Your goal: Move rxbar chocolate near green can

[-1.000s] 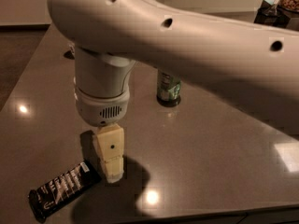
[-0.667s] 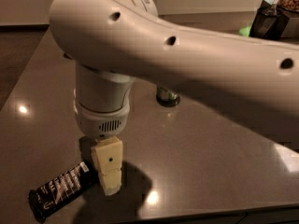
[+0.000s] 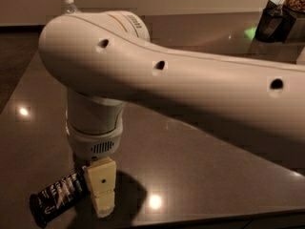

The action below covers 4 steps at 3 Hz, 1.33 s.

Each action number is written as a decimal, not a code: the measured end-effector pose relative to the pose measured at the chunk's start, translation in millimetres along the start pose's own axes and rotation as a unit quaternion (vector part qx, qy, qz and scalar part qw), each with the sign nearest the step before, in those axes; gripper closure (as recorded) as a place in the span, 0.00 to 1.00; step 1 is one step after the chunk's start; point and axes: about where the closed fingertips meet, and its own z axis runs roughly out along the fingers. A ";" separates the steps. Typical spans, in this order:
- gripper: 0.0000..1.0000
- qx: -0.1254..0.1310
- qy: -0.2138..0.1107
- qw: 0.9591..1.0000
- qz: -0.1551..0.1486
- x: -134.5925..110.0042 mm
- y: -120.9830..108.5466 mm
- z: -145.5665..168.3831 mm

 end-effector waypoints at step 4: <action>0.28 -0.021 0.000 0.999 -0.038 -36.0 11.8 30.4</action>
Offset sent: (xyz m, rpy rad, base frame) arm -0.0306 0.0305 -0.0128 0.0076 0.0275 0.0707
